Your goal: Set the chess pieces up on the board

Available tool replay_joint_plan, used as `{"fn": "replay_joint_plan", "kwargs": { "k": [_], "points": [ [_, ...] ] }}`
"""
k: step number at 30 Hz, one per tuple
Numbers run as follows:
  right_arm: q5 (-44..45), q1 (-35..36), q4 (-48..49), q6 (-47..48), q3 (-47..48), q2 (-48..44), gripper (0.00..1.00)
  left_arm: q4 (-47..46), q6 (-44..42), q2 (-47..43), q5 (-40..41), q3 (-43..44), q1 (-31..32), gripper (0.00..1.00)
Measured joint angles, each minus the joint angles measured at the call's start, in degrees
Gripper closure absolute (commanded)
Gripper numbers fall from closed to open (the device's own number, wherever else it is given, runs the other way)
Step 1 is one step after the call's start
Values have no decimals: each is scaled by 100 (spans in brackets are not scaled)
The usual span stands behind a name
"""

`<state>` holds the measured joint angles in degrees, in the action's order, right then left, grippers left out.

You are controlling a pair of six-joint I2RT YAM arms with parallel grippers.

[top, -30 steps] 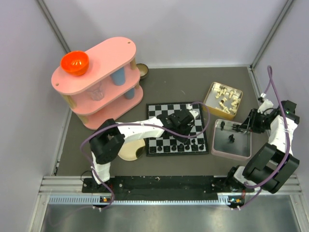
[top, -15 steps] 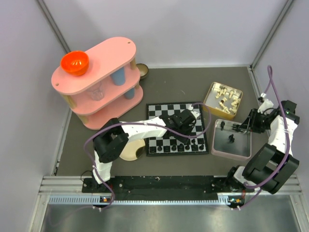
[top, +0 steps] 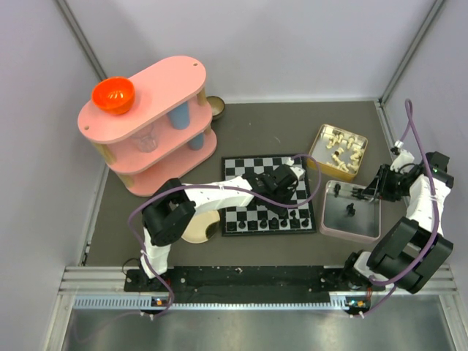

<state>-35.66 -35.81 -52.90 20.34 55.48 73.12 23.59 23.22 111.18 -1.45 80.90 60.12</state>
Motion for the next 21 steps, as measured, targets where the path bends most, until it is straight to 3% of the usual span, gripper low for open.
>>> {"fn": "replay_joint_plan", "kwargs": {
  "k": [8, 21],
  "points": [
    [0, 0, 0, 0, 0, 0, 69, 0, 0, 0, 0, 2, 4, 81],
    [0, 0, 0, 0, 0, 0, 69, 0, -2, 0, 0, 2, 26, 74]
  ]
}}
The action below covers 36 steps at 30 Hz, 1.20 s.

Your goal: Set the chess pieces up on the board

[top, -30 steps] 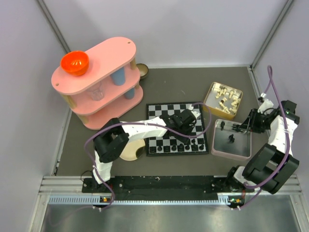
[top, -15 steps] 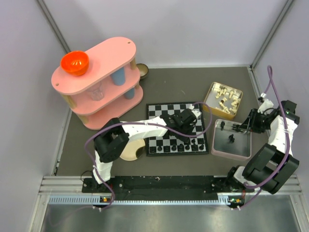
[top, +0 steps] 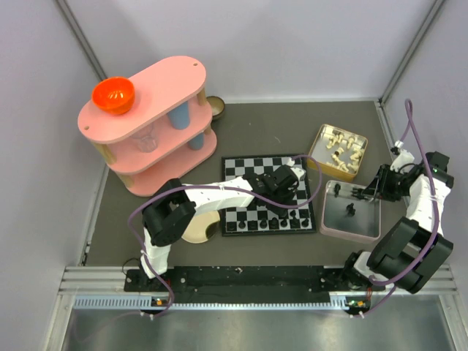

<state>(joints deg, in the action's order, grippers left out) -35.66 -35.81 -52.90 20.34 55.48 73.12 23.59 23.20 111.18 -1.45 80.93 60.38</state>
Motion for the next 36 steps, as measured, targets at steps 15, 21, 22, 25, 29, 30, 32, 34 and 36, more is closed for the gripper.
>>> {"fn": "replay_joint_plan", "kwargs": {
  "k": [15, 21, 22, 25, 29, 30, 32, 34, 36],
  "points": [
    [0, 0, 0, 2, 0, 0, 69, 0, 2, 0, 48, 0, 9, 65],
    [2, 0, -2, 11, 0, -20, 69, 22, -13, -2, 267, 44, 9, 59],
    [4, 0, -2, 15, -2, -44, 69, 26, -24, -2, 297, 68, 9, 58],
    [4, 0, -4, 55, -2, -114, 63, 66, -46, -46, 413, 122, 9, 52],
    [-20, 0, -42, 232, -2, -177, 60, 157, -46, -247, 514, 203, -26, 47],
    [-24, 0, -66, 282, 0, -181, 60, 175, -44, -313, 520, 225, -37, 46],
    [-22, 0, -122, 396, 2, -179, 60, 175, -44, -485, 514, 267, -94, 43],
    [-20, 2, -195, 485, 20, -177, 60, 168, -61, -664, 494, 282, -160, 43],
    [-11, 11, -313, 595, 81, -146, 60, 166, -90, -855, 431, 284, -221, 43]
  ]
}}
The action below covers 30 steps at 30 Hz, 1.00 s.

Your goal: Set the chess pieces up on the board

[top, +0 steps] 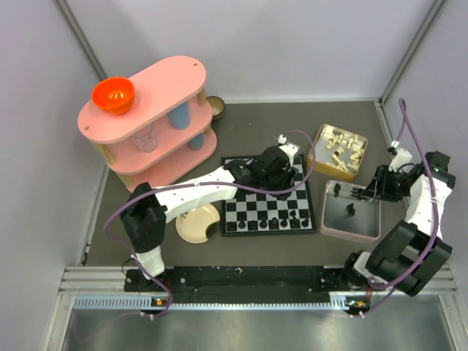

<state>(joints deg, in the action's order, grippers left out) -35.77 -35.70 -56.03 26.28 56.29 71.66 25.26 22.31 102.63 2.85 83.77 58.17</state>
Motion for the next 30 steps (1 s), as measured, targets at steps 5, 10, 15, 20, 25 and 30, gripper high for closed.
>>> {"fn": "replay_joint_plan", "kwargs": {
  "k": [5, 10, 15, 20, 25, 30],
  "points": [
    [13, 179, -372, 501, 170, 144, 60, -162, -42, -531, -223, -192, -181, 40],
    [341, 802, -721, 925, 184, 302, 62, -501, 17, -1541, -728, -1038, -743, 22],
    [942, 1178, -645, 966, 9, 299, 67, -715, 22, -2319, -669, -1545, -1351, 18],
    [1615, 1377, -437, 874, -356, 313, 68, -861, 22, -2551, -737, -1670, -1690, 18],
    [1947, 1499, -175, 769, -527, 492, 68, -855, 15, -2551, -802, -1729, -1856, 19],
    [2092, 1646, 162, 603, -527, 761, 68, -855, 4, -2551, -866, -1759, -1941, 19]
  ]
}}
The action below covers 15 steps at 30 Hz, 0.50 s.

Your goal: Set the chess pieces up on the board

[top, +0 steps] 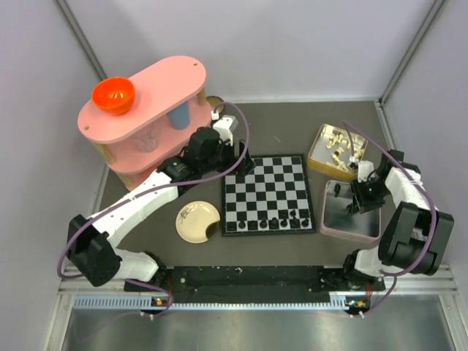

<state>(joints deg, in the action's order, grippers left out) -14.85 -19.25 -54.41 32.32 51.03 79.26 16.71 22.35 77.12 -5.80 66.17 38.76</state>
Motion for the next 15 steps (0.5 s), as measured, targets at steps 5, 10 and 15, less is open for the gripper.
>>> {"fn": "replay_joint_plan", "kwargs": {
  "k": [5, 10, 15],
  "points": [
    [52, 140, 256, -133, 2, 308, 74, -2, 0, 0, -70, -22, -63, 19],
    [85, 170, 378, -212, 2, 413, 81, 0, 0, 0, -85, -70, -118, 19],
    [83, 175, 415, -251, 2, 415, 90, 0, 2, 0, -90, -94, -155, 19]
  ]
}}
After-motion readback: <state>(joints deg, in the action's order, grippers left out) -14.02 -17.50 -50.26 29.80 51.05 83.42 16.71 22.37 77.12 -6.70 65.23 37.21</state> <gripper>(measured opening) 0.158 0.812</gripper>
